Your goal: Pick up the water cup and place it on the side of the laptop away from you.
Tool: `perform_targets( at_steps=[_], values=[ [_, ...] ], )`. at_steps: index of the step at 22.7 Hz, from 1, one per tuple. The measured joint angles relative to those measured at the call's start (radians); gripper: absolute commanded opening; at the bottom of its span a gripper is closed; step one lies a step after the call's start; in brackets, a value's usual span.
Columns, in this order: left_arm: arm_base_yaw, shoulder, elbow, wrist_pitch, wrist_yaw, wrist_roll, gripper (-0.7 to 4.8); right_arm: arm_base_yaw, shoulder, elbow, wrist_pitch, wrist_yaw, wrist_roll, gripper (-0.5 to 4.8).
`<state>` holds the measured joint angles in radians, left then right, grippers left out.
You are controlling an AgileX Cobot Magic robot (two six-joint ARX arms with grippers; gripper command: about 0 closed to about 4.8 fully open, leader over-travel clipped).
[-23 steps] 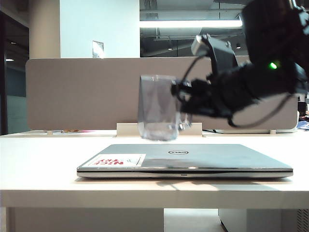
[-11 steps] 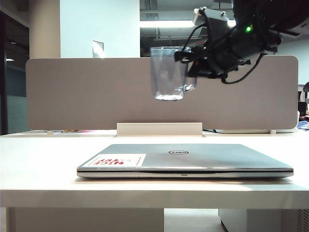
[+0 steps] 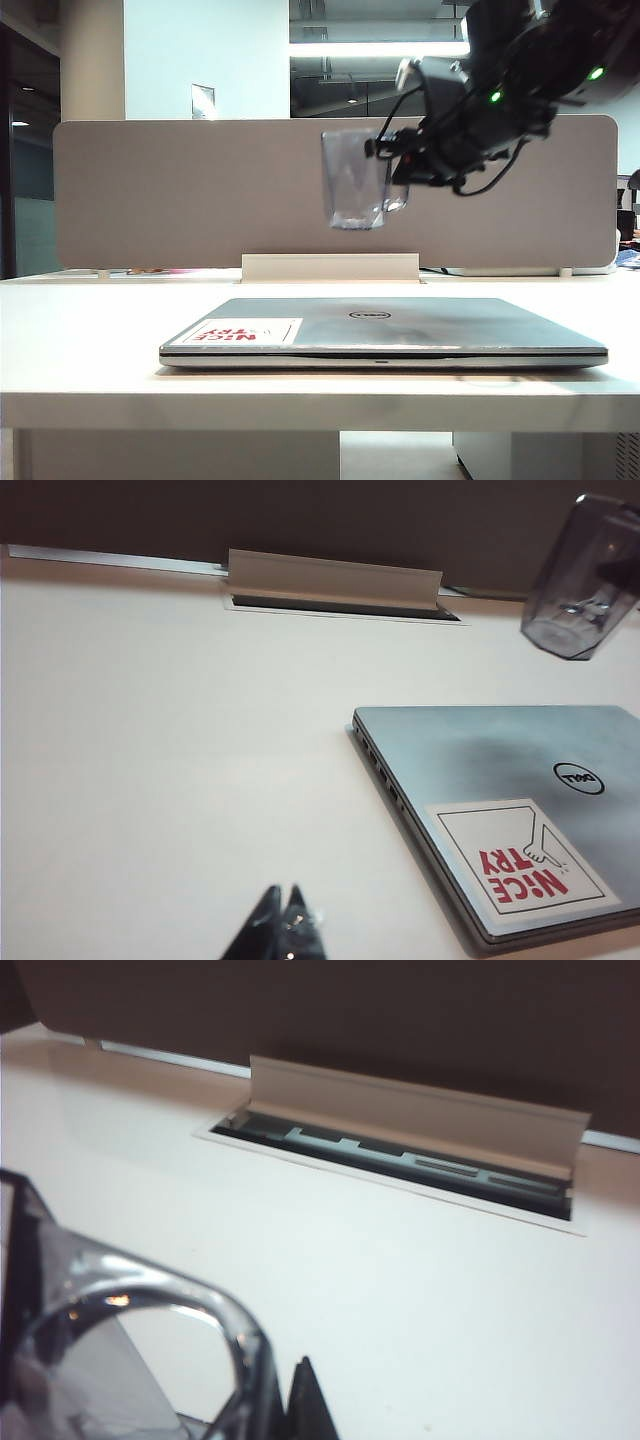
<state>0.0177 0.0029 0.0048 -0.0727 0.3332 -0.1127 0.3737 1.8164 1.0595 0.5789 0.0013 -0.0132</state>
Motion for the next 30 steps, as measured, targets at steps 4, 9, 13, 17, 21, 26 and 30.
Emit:
perform_targets(
  at_steps=[4, 9, 13, 17, 21, 26, 30],
  values=[
    [0.000, 0.000, 0.000, 0.000, 0.000, 0.000, -0.06, -0.001, 0.092, 0.081, -0.014, -0.002, -0.001, -0.02],
    [0.000, 0.000, 0.000, 0.000, 0.000, 0.000, -0.06, -0.039, 0.221, 0.231, -0.084, -0.002, 0.001, -0.02],
    [0.000, 0.000, 0.000, -0.001, 0.000, 0.000, -0.06, -0.066, 0.290, 0.307, -0.084, 0.008, 0.012, -0.02],
    [0.000, 0.000, 0.000, -0.003, 0.000, 0.000, -0.06, -0.066, 0.357, 0.348, -0.075, 0.008, 0.012, -0.02],
    [0.000, 0.000, 0.000, -0.005, -0.001, 0.000, -0.06, -0.070, 0.407, 0.385, -0.076, 0.014, 0.013, -0.02],
    [0.000, 0.000, 0.000, -0.007, -0.001, 0.000, -0.06, -0.074, 0.407, 0.397, -0.070, 0.043, 0.039, -0.02],
    [0.000, 0.000, 0.000, -0.007, 0.000, 0.000, -0.06, -0.077, 0.408, 0.397, -0.082, 0.043, 0.042, -0.02]
  ],
)
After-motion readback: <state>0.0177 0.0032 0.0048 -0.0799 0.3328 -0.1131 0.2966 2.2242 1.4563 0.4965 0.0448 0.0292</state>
